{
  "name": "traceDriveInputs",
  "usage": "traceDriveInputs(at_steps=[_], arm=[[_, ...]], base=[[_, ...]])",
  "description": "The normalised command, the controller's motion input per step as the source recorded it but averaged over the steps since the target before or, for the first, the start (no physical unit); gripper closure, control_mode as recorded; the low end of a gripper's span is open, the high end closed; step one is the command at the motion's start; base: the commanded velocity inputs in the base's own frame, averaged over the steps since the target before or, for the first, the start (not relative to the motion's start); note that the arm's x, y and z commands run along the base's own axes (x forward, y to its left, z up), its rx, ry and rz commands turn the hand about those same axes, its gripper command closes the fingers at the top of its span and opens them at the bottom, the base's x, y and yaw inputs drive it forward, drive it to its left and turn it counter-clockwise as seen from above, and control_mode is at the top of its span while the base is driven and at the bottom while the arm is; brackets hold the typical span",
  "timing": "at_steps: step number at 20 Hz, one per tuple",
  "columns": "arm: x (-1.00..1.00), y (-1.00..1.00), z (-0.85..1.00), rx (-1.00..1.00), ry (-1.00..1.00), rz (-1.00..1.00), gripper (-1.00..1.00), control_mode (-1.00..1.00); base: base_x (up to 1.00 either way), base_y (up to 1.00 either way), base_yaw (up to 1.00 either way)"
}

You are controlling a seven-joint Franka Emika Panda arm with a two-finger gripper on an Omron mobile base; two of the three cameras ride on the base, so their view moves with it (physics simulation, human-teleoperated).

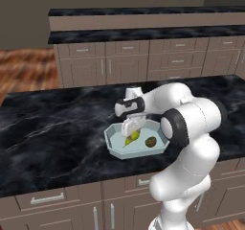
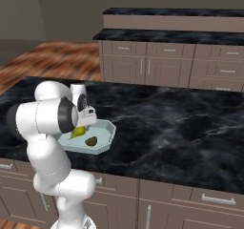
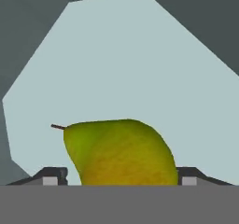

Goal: Pick the pear and kiwi from the fridge and place them inside the tupperware on the counter.

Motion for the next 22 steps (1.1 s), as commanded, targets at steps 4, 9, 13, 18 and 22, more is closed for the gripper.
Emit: traceDriveInputs(at_steps=[4,9,13,18,22], arm=[[-0.23,0.00,0.23,0.00,-0.02,-0.04,-1.00,-1.00],[-0.31,0.00,0.43,0.00,-0.01,-0.16,-1.00,-1.00],[-0.27,0.00,0.66,0.00,0.00,-0.16,-1.00,-1.00],[-0.32,0.00,0.63,0.00,0.00,-0.18,-1.00,-1.00],[-0.51,0.00,0.63,0.00,-0.11,-0.21,-1.00,-1.00]], base=[[0.00,0.00,0.00],[0.00,0.00,0.00],[0.00,0.00,0.00],[0.00,0.00,0.00],[0.00,0.00,0.00]])
